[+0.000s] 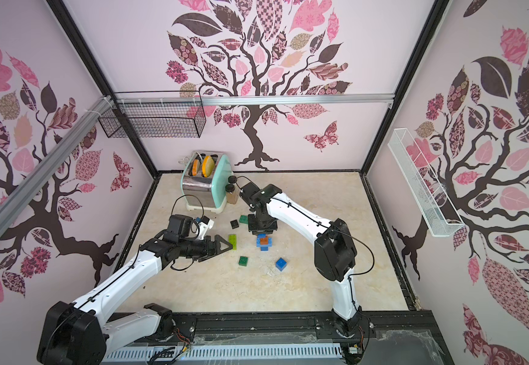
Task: Assemble the letter f with lego
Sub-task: Assemble the lego brick with the lego brick.
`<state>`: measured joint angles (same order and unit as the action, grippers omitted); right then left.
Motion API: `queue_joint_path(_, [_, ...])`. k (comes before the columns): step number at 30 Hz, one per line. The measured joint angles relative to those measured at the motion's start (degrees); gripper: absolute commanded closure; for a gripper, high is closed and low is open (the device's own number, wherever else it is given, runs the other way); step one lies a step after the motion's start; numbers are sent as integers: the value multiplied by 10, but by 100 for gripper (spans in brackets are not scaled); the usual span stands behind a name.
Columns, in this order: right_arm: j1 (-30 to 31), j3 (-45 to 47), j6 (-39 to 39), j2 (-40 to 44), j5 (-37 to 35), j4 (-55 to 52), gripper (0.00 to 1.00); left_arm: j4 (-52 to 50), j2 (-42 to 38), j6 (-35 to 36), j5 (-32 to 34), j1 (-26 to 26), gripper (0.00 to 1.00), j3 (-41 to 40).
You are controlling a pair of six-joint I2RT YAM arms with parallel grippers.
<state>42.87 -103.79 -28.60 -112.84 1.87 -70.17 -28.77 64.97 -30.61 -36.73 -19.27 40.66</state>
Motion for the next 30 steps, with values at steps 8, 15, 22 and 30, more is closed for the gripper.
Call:
queue_joint_path(8, [0,36,-16,0,-6,13,67,-1,-1,0,7,-5,9,0])
queue_joint_path(15, [0,44,-25,0,-9,25,67,-5,-1,2,13,-11,9,0])
queue_joint_path(22, [0,61,-31,0,-11,34,67,-7,-1,4,20,-12,9,0])
queue_joint_path(30, [0,61,-33,0,-13,37,67,-10,-1,5,22,-12,9,0])
